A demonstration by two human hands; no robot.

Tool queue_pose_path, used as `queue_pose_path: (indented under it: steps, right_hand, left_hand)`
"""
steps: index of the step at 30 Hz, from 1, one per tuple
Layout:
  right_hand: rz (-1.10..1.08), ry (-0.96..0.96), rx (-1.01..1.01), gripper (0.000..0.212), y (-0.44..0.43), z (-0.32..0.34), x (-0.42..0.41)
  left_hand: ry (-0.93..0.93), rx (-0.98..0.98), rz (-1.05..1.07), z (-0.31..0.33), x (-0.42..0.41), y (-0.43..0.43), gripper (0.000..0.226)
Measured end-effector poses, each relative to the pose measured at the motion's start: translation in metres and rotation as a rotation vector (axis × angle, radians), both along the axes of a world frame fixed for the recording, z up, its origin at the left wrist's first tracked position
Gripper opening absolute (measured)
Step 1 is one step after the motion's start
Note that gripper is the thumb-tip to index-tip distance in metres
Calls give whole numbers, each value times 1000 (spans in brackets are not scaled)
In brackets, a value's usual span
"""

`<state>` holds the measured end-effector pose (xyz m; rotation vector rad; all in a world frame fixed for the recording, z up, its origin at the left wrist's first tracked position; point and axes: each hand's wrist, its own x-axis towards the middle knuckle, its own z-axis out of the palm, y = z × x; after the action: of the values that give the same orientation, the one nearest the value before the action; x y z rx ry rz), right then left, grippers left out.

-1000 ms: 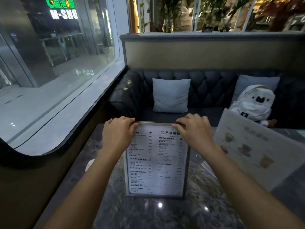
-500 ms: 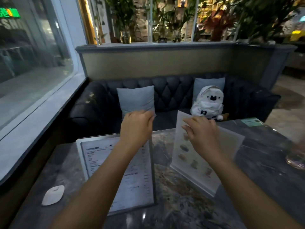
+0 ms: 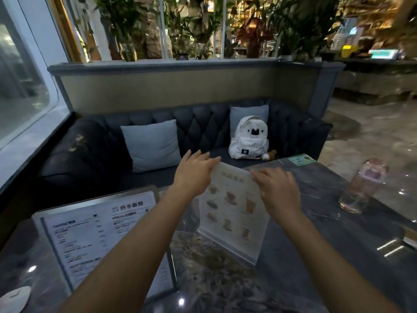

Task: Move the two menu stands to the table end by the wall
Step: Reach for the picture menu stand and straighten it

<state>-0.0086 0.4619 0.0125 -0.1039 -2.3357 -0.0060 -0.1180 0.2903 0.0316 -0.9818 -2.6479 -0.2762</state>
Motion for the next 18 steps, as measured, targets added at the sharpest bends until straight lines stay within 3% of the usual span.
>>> queue_pose_path:
  steps: [4, 18]
  right_hand:
    - [16, 31, -39, 29, 8, -4, -2]
    - [94, 69, -173, 29, 27, -9, -22]
  left_hand:
    - [45, 79, -12, -1, 0, -2, 42]
    - [143, 62, -115, 4, 13, -19, 44]
